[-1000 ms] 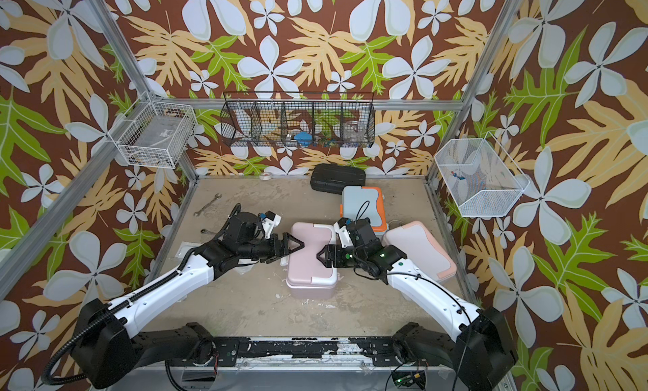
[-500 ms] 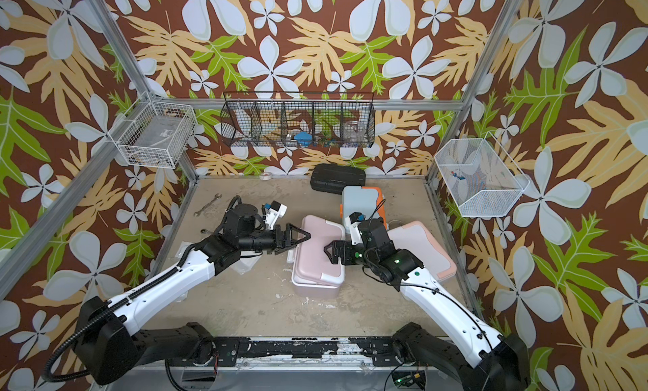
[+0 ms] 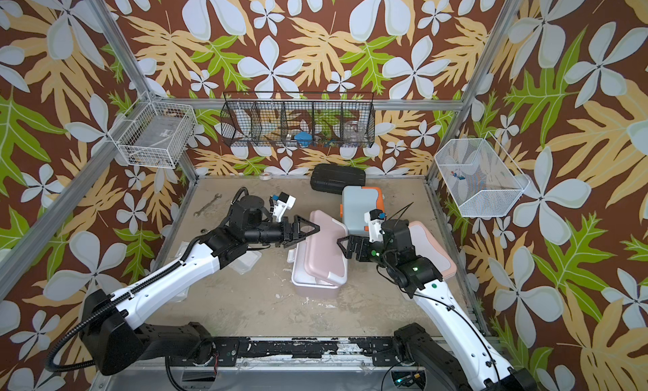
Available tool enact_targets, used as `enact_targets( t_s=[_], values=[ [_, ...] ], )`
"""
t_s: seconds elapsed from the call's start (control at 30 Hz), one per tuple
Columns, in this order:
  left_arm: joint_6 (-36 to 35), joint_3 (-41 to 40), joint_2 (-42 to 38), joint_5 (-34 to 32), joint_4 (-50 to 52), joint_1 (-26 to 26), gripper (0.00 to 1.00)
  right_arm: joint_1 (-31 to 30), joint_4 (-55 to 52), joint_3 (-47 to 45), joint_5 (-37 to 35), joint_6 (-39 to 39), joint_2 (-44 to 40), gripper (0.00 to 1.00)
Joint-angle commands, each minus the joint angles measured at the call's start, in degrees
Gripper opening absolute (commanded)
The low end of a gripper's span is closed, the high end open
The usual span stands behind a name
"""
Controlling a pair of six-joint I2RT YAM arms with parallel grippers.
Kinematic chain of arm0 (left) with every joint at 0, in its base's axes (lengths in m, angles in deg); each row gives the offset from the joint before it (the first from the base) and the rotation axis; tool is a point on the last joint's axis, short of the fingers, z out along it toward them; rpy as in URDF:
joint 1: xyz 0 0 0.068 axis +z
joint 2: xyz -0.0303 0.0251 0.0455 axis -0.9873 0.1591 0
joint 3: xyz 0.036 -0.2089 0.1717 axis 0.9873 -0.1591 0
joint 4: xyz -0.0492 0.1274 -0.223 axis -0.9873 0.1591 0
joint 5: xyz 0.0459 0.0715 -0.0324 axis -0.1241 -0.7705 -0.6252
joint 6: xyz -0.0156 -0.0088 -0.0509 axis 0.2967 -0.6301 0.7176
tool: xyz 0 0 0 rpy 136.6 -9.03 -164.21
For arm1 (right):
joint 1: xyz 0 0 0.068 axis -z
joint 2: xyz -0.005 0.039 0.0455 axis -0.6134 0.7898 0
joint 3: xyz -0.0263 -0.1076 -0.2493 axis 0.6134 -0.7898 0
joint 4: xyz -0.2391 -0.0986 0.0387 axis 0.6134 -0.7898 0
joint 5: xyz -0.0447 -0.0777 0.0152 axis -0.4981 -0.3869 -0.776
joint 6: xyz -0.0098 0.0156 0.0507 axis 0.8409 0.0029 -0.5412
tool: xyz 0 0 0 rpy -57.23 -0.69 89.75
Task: Open first aid kits and take out gauze
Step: Open the lid of the first aid kit.
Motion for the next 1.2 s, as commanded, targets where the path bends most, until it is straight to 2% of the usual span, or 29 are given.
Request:
enact_targets(
  t_s=[0.0, 0.23, 0.33, 0.6, 0.93, 1.03, 1.17],
  values=[
    [0.6, 2.3, 0.9, -0.7, -1.6, -1.3, 0.93, 2.5, 0.9, -0.2, 4.2, -0.6, -1.6, 0.99],
    [0.9, 6.5, 2.7, -1.9, -1.6, -3.5, 0.93, 9.2, 1.7, -0.4, 11.5, -2.7, -3.7, 0.99],
    [0.8, 8.9, 4.3, -2.1, -1.7, -4.7, 0.93, 10.2, 1.7, 0.0, 12.3, -3.2, -4.2, 0.99],
    [0.7, 14.9, 10.3, -2.2, -2.9, -9.0, 0.93, 10.6, 1.4, 0.4, 12.7, -4.2, -4.6, 0.99],
    [1.5, 22.7, 18.7, -1.8, -5.8, -13.3, 0.93, 12.1, -3.4, 2.8, 5.5, -3.4, -9.1, 0.99],
    [1.0, 23.7, 19.9, -1.4, -5.6, -13.7, 0.92, 12.0, -3.3, 2.8, 5.8, -3.2, -9.6, 0.99],
    [-1.6, 22.5, 17.5, -4.4, -3.3, -13.2, 0.93, 12.1, -2.1, 2.8, 9.1, -2.6, -9.8, 0.99]
  ],
)
